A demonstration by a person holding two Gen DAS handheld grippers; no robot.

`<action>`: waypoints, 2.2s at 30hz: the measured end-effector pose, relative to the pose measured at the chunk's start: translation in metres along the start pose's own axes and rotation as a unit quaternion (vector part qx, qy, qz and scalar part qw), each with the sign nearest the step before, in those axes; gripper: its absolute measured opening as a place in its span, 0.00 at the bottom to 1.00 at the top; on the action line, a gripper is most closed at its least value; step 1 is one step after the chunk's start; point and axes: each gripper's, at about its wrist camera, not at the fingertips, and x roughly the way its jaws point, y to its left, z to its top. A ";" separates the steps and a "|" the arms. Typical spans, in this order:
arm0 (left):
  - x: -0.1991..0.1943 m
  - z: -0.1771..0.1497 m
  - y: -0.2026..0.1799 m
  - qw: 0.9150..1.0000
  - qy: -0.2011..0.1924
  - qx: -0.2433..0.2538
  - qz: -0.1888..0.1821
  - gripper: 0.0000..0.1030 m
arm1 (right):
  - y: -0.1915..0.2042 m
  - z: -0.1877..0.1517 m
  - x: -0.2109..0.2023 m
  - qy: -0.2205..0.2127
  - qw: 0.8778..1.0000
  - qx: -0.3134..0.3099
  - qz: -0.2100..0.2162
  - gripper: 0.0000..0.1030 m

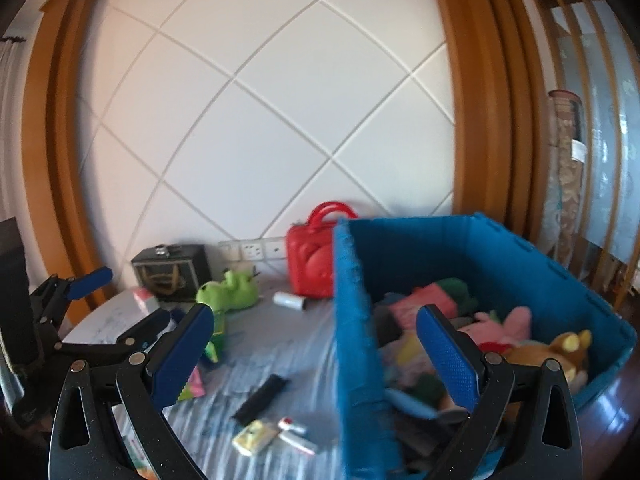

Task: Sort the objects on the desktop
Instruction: 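Move both tools back over the remaining table items, then grasp the small yellow wipes packet with the left tool while the right tool grasps the white medicine box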

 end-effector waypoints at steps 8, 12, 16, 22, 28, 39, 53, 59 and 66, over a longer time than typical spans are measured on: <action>-0.001 -0.049 0.062 0.999 0.029 -0.011 0.023 0.88 | 0.049 -0.030 0.023 0.036 0.999 -0.005 0.034 1.00; 0.002 -0.078 0.087 0.998 0.046 -0.018 0.035 0.88 | 0.065 -0.052 0.039 0.066 0.997 -0.012 0.041 1.00; 0.002 -0.111 0.106 0.996 0.075 -0.031 0.044 0.88 | 0.075 -0.072 0.056 0.091 0.994 -0.027 0.058 1.00; 0.015 -0.152 0.119 0.988 0.130 -0.052 0.068 0.88 | 0.084 -0.106 0.089 0.138 0.987 -0.046 0.074 1.00; 0.037 -0.174 0.102 0.985 0.155 -0.059 0.047 0.88 | 0.080 -0.146 0.115 0.172 0.981 -0.058 0.065 0.99; 0.120 -0.209 0.006 0.977 0.191 -0.001 -0.091 0.88 | 0.058 -0.238 0.147 0.259 0.961 -0.061 0.073 0.88; 0.208 -0.256 -0.074 0.953 0.239 0.072 -0.172 0.76 | 0.034 -0.268 0.161 0.267 0.954 -0.112 0.080 0.83; 0.211 -0.259 -0.053 0.951 0.241 0.094 -0.168 0.50 | 0.048 -0.270 0.179 0.252 0.950 -0.161 0.086 0.83; 0.212 -0.267 -0.033 0.945 0.270 0.052 -0.175 0.42 | 0.044 -0.266 0.225 0.258 0.951 -0.156 0.065 0.81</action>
